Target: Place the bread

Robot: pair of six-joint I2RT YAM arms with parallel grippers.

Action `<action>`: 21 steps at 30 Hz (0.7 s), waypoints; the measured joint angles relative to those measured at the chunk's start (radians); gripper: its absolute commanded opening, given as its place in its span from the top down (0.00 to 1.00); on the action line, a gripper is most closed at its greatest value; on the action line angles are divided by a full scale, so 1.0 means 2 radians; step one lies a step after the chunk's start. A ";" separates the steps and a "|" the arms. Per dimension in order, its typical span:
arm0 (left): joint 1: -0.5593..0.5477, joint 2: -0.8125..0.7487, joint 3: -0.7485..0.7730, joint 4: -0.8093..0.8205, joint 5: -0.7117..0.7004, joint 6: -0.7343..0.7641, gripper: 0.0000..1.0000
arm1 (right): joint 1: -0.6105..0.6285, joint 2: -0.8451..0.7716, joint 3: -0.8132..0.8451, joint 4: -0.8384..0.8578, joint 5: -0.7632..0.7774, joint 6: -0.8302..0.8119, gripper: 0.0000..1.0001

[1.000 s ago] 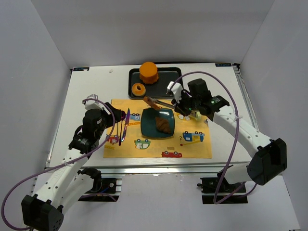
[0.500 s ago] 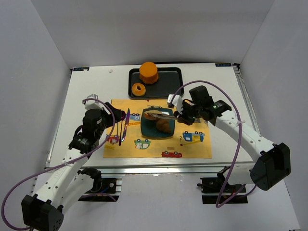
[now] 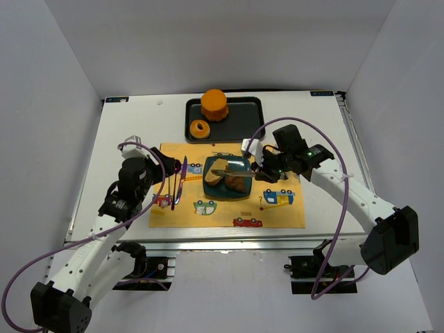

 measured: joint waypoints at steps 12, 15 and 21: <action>0.000 0.000 0.000 0.001 0.000 0.000 0.25 | -0.179 0.005 0.025 0.113 0.021 0.185 1.00; 0.000 0.000 0.000 0.002 0.001 -0.001 0.26 | -0.248 0.000 -0.002 0.193 0.090 0.241 1.00; 0.000 0.000 0.000 0.015 0.008 -0.006 0.25 | -0.313 0.015 -0.101 0.294 0.186 0.301 0.97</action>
